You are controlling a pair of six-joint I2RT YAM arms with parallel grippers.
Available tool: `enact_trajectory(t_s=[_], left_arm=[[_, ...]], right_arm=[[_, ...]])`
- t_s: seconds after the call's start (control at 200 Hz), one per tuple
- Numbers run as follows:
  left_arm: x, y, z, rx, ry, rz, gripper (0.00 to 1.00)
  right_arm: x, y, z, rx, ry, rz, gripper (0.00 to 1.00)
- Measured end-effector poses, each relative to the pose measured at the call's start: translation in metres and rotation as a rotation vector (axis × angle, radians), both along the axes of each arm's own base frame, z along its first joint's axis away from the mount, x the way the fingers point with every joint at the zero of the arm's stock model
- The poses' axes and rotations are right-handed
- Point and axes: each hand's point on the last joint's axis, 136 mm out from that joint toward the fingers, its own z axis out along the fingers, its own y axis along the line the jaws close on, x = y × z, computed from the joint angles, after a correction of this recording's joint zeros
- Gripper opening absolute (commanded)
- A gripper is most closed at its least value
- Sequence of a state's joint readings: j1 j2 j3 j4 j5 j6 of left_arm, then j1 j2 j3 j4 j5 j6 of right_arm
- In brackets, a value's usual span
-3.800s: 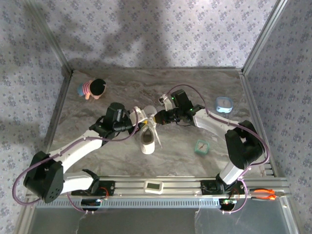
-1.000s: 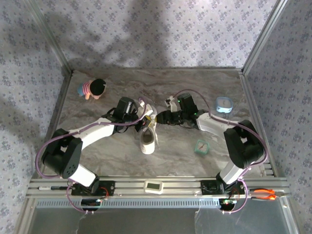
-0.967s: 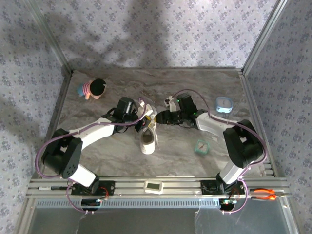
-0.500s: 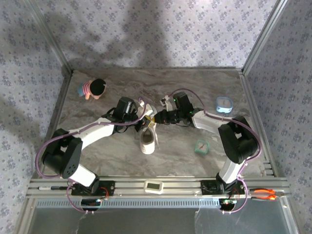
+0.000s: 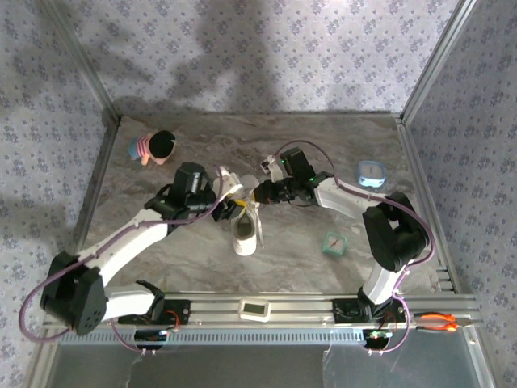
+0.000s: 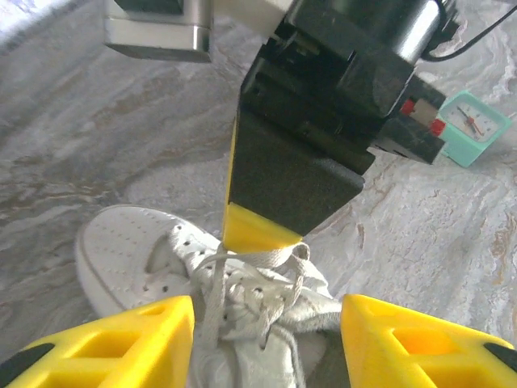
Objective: Tie the shoes
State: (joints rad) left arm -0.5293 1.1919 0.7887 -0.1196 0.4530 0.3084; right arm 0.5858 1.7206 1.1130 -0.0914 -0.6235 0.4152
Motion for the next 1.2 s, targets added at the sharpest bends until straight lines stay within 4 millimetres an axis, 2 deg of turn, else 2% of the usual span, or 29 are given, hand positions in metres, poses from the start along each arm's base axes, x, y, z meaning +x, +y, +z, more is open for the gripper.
enact_trajectory(t_s=[0.13, 0.305, 0.445, 0.57, 0.875, 1.199], left_arm=[[0.005, 0.032, -0.008, 0.021, -0.008, 0.084, 0.52], [0.026, 0.077, -0.049, 0.113, 0.091, 0.229, 0.53], [0.036, 0.093, -0.084, 0.184, 0.221, 0.259, 0.51], [0.034, 0.095, -0.105, 0.220, 0.281, 0.240, 0.49], [0.032, 0.089, -0.126, 0.202, 0.389, 0.232, 0.47], [0.051, 0.082, -0.123, 0.192, 0.557, 0.311, 0.47]], right_arm=[[-0.001, 0.001, -0.001, -0.033, -0.020, 0.007, 0.00], [0.003, 0.001, 0.001, -0.069, -0.042, 0.009, 0.00], [0.010, 0.002, 0.007, -0.084, -0.069, 0.005, 0.00], [0.013, 0.001, 0.008, -0.098, -0.083, 0.008, 0.00], [0.021, -0.002, 0.009, -0.117, -0.099, 0.030, 0.00], [0.018, 0.001, 0.002, -0.119, -0.094, 0.058, 0.00]])
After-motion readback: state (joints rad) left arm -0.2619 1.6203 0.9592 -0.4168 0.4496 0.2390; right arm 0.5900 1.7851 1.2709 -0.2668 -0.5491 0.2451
